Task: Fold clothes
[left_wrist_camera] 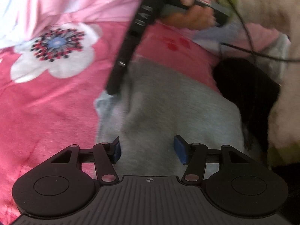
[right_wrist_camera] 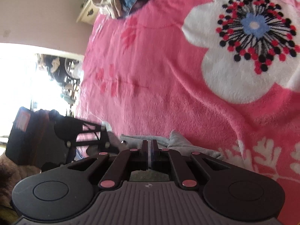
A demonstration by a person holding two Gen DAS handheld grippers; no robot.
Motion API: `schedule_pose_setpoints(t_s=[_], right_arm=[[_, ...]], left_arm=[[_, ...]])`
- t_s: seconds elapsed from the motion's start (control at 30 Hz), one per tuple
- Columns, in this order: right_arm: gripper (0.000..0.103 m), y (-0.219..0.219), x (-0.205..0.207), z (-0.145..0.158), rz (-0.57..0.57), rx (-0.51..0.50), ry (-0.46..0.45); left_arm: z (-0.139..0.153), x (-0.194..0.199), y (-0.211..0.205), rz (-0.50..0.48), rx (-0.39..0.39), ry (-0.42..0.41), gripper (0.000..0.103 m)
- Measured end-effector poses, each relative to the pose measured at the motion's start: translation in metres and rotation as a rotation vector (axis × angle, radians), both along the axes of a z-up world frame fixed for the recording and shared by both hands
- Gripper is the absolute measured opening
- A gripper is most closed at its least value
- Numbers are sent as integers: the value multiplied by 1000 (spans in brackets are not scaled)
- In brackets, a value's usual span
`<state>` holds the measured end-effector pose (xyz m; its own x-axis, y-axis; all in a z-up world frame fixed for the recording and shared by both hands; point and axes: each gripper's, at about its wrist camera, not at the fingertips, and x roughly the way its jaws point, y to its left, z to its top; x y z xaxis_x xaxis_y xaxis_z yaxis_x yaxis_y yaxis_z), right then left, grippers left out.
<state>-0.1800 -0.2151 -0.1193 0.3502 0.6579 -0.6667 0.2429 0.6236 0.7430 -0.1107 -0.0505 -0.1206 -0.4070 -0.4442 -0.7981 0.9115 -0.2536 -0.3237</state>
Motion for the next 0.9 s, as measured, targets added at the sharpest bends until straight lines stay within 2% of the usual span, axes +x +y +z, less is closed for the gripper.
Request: schedule_pose_setpoints(t_s=[0.13, 0.33, 0.5, 0.63, 0.7, 0.77, 0.87, 0.9], right_arm=[[4, -2, -2, 4, -17, -16, -13], [5, -2, 4, 2, -19, -66, 13], [6, -7, 5, 3, -72, -83, 3], [6, -7, 7, -4, -83, -102, 33], [6, -6, 9, -9, -74, -100, 56], [6, -2, 11, -15, -28, -77, 81], [6, 10, 17, -19, 95, -33, 103], [6, 15, 19, -19, 138, -48, 107]], left_arm=[[3, -10, 2, -66, 12, -22, 54], [1, -15, 8, -46, -24, -67, 54], [-8, -20, 0, -42, -21, -120, 55], [-11, -22, -3, -25, -34, -135, 55], [-12, -23, -1, -10, -48, -132, 47], [-9, -26, 3, -8, -84, -148, 33], [-1, -32, 13, -20, -144, -180, 21], [1, -33, 15, -23, -156, -185, 21]])
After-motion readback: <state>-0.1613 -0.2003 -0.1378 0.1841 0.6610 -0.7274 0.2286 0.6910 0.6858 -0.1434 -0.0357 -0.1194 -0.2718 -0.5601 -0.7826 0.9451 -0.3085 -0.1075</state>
